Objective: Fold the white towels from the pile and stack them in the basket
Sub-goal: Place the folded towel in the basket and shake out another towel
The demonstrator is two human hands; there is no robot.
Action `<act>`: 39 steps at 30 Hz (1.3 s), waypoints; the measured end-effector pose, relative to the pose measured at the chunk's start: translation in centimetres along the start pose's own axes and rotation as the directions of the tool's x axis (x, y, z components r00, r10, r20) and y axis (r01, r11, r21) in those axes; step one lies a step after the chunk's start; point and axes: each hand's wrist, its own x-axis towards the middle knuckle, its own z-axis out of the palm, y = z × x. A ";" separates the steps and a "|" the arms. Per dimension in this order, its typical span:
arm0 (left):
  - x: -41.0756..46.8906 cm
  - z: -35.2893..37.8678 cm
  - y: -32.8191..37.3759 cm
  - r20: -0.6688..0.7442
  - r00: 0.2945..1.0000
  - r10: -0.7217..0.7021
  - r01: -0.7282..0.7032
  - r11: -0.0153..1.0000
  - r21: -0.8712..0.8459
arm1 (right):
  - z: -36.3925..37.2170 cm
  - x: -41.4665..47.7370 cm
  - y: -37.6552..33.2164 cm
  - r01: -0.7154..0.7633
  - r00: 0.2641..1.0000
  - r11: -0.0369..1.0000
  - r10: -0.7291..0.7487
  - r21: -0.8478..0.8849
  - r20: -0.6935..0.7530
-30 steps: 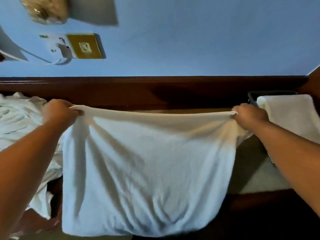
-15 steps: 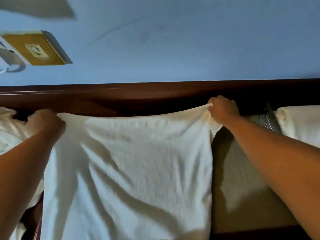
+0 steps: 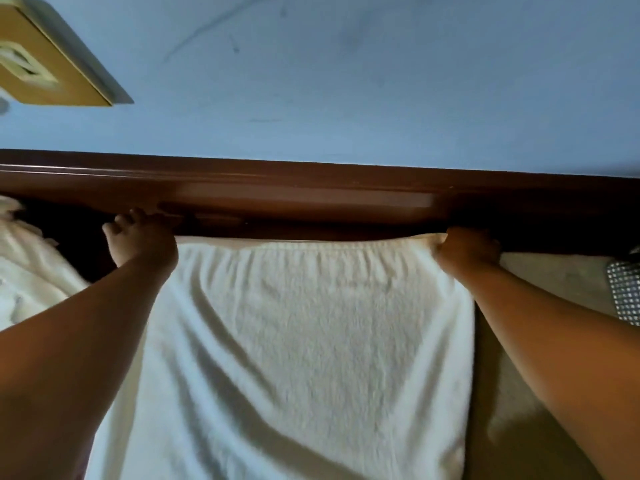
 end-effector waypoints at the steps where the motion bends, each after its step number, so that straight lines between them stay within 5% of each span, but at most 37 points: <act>1: -0.4 0.0 0.3 -0.026 0.998 0.055 -0.055 0.998 0.004 | 0.1 -0.4 0.3 -0.049 0.999 0.994 0.050 0.095 -0.010; 6: -7.5 0.2 4.6 -0.129 0.914 0.386 -0.407 0.864 -0.297 | 3.1 -5.0 4.6 -0.234 0.946 0.682 0.323 0.693 0.002; 10: -18.9 1.4 8.9 -0.157 0.747 0.647 -0.621 0.594 -0.511 | 8.1 -13.9 8.9 -0.423 0.903 0.353 0.239 0.835 0.356; 12: -24.5 2.4 10.7 -0.136 0.642 0.755 -0.671 0.468 -0.575 | 11.5 -19.3 10.6 -0.452 0.891 0.345 0.121 0.823 0.438; 15: -32.0 3.9 12.6 -0.076 0.499 0.863 -0.703 0.352 -0.618 | 16.5 -27.5 12.3 -0.401 0.890 0.492 0.010 0.773 0.455; 17: -35.7 4.8 12.9 -0.035 0.469 0.882 -0.706 0.351 -0.616 | 19.2 -32.4 12.7 -0.363 0.913 0.508 0.029 0.781 0.406; 20: -39.2 6.0 12.1 0.007 0.443 0.896 -0.731 0.366 -0.576 | 21.8 -38.7 12.7 -0.352 0.934 0.390 0.082 0.851 0.349; 22: -39.6 6.6 10.8 0.016 0.456 0.890 -0.726 0.382 -0.572 | 23.0 -41.1 12.1 -0.368 0.929 0.318 0.078 0.874 0.363; 25: -38.7 7.1 8.6 0.005 0.498 0.867 -0.710 0.410 -0.572 | 24.2 -42.6 11.1 -0.354 0.932 0.346 0.057 0.869 0.357; 30: -35.8 6.5 4.6 -0.019 0.637 0.771 -0.598 0.479 -0.643 | 21.9 -43.4 7.1 -0.107 0.969 0.355 0.247 0.929 0.018; 33: -34.4 6.3 2.3 -0.085 0.745 0.662 -0.514 0.488 -0.706 | 19.1 -45.5 1.4 0.179 0.979 0.530 -0.009 0.829 -0.206; 36: -33.1 6.7 -0.5 -0.020 0.832 0.555 -0.363 0.517 -0.775 | 16.4 -47.6 -3.7 0.407 0.851 0.337 -0.478 0.849 -0.218; 39: -32.4 7.3 -3.2 0.042 0.856 0.516 -0.278 0.527 -0.803 | 16.1 -47.5 -4.9 0.404 0.892 0.323 -0.346 0.856 -0.291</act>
